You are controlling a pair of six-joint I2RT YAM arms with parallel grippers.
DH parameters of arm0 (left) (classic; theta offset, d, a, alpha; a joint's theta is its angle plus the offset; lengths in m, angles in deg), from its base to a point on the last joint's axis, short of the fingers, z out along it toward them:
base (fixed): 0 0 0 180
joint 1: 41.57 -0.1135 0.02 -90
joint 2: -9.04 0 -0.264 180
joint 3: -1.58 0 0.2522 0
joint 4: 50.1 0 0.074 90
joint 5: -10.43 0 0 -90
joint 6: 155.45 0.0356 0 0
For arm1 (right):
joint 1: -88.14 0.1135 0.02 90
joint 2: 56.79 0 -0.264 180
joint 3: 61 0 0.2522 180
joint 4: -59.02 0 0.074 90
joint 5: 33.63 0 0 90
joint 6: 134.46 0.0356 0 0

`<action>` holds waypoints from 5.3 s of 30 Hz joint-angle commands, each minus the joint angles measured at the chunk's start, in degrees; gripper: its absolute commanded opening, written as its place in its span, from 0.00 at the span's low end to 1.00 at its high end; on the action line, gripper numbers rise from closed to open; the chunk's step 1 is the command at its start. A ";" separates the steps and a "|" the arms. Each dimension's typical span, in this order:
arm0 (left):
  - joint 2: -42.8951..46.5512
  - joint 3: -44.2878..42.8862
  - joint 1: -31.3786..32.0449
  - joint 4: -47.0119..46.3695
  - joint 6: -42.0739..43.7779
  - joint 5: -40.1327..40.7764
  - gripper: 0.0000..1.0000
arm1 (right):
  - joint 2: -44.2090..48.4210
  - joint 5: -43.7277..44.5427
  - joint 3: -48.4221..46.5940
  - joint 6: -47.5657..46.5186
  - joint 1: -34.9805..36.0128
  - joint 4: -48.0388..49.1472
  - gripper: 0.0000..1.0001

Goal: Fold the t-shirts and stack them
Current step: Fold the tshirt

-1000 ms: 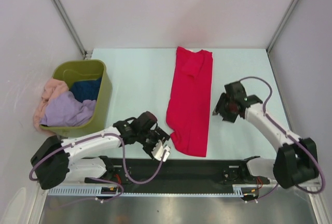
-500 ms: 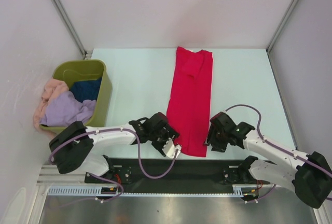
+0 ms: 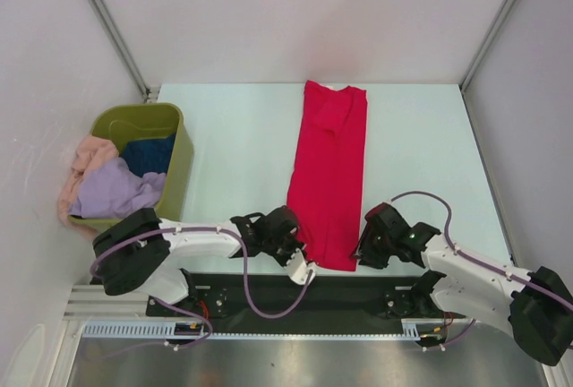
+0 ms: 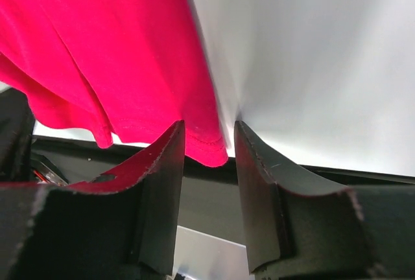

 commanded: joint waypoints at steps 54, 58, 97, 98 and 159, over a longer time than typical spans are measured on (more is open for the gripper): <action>2.39 -3.78 2.16 20.58 -18.47 -9.04 0.21 | -3.82 1.23 -2.70 -7.18 0.30 -3.82 0.40; 1.24 -6.40 2.16 20.57 -19.80 -6.84 0.44 | -3.64 1.23 -3.40 -7.71 0.30 -6.45 0.41; 1.42 -14.28 -12.07 15.11 -19.72 -5.68 0.00 | -10.05 -8.97 -17.54 -17.99 -14.19 -8.83 0.00; 0.72 -16.24 -13.13 16.78 -19.98 -6.74 0.00 | -12.93 -9.66 -19.30 -21.04 -15.60 -8.66 0.00; -25.22 -52.85 -30.63 26.55 -39.07 -10.53 0.57 | -59.53 -8.17 -65.53 -32.94 -28.53 4.70 0.24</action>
